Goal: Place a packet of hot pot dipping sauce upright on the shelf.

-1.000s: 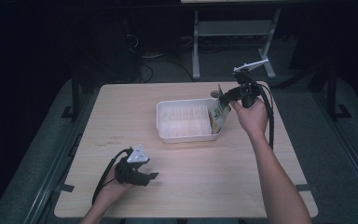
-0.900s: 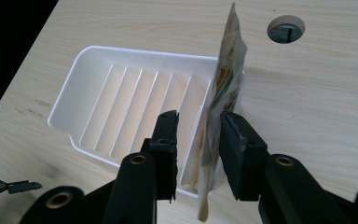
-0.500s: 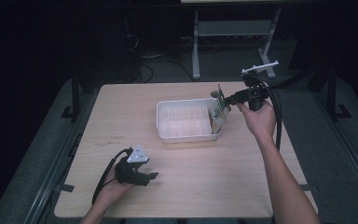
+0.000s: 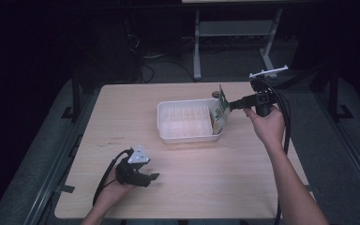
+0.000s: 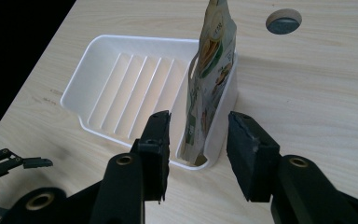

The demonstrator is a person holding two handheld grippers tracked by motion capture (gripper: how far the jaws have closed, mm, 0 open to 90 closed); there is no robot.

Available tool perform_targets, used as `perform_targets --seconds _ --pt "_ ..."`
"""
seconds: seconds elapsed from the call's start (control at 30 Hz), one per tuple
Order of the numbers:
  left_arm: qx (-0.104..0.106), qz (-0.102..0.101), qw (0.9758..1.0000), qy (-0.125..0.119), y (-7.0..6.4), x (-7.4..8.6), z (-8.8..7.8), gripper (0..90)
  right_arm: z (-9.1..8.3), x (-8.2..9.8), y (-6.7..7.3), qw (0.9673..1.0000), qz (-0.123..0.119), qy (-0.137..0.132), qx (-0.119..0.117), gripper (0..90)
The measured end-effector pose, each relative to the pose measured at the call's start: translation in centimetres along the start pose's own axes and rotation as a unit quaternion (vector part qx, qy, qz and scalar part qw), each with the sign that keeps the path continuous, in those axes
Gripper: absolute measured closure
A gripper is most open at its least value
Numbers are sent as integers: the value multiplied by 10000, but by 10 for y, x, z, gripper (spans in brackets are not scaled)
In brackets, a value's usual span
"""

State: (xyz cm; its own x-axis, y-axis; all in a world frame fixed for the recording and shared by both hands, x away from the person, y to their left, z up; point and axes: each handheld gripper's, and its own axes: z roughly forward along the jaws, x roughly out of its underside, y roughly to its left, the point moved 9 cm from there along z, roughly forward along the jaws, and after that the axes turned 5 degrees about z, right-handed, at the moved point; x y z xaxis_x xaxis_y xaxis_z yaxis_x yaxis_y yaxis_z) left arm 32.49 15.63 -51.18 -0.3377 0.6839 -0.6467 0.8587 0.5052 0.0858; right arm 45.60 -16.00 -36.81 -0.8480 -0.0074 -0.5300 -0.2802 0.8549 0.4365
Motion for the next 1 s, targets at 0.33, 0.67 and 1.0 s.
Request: perform_targets --seconds 0.33,0.67,1.0 --pt "-2 -12 10000 7 0 0 0 320 -8 9 2 9998 -97 -32 -140 561" --pt "-15 -27 10000 -4 -1 0 1 318 -12 24 -3 9996 -141 -45 -234 544" --pt "-19 -24 10000 0 0 0 1 318 -16 41 -11 9995 -135 -82 -272 536"
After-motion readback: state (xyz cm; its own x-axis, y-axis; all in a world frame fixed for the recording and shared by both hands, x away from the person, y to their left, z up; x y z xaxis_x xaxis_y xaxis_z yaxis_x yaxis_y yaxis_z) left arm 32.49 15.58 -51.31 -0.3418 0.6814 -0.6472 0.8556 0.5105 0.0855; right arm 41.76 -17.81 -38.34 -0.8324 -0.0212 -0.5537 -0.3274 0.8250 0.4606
